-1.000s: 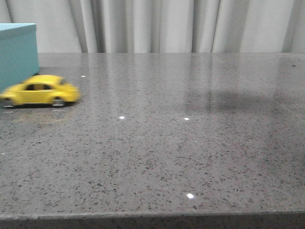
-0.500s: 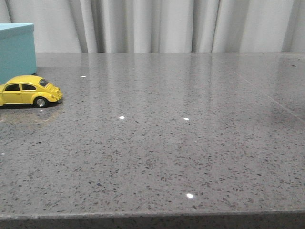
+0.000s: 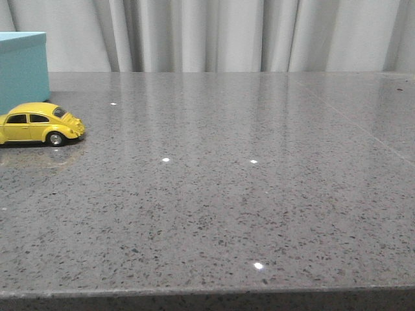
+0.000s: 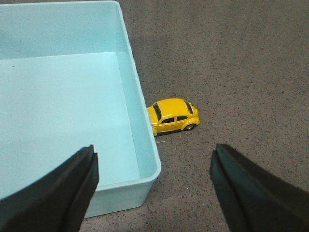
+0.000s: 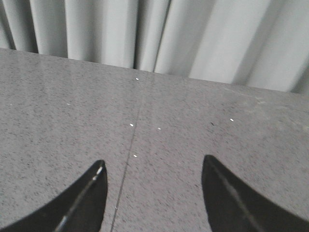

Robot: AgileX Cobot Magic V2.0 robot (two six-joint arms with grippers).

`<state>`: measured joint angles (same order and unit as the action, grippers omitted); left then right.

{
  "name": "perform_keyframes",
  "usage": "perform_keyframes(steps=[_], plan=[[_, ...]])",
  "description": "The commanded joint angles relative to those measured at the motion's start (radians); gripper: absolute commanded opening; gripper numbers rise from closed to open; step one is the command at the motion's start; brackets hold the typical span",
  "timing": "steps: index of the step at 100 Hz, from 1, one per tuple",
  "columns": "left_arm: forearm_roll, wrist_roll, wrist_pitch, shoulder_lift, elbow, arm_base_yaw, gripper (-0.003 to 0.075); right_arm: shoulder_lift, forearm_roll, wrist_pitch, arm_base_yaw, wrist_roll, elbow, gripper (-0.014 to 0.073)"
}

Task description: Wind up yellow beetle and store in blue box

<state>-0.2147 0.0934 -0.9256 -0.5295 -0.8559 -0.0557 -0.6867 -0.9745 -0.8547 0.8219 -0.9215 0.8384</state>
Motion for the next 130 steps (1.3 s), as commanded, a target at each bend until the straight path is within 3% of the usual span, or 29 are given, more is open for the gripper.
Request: perform_keyframes(steps=[1,29,67,87,112,130], plan=[[-0.021,-0.002,0.066,-0.013,-0.034,-0.008,0.0482,0.053,-0.060,0.018,-0.009,0.008,-0.012,0.0437],[-0.021,-0.002,0.089,-0.013,-0.034,-0.008,0.0482,0.170,-0.057,0.010,-0.009,0.008,-0.101,0.0437],[-0.037,-0.002,0.125,-0.018,-0.034,-0.008,0.0482,0.175,-0.057,0.004,-0.009,0.008,-0.107,0.0437],[-0.071,0.042,0.160,-0.127,-0.059,-0.008,0.0482,0.175,-0.057,0.004,-0.009,0.008,-0.107,0.0437],[-0.169,0.248,0.041,-0.430,-0.312,-0.008,0.0482,0.175,-0.057,0.004,-0.009,0.008,-0.107,0.0437],[-0.190,0.455,-0.144,-0.640,-0.572,-0.022,0.0482,0.175,-0.057,0.004,-0.009,0.008,-0.107,0.0437]])
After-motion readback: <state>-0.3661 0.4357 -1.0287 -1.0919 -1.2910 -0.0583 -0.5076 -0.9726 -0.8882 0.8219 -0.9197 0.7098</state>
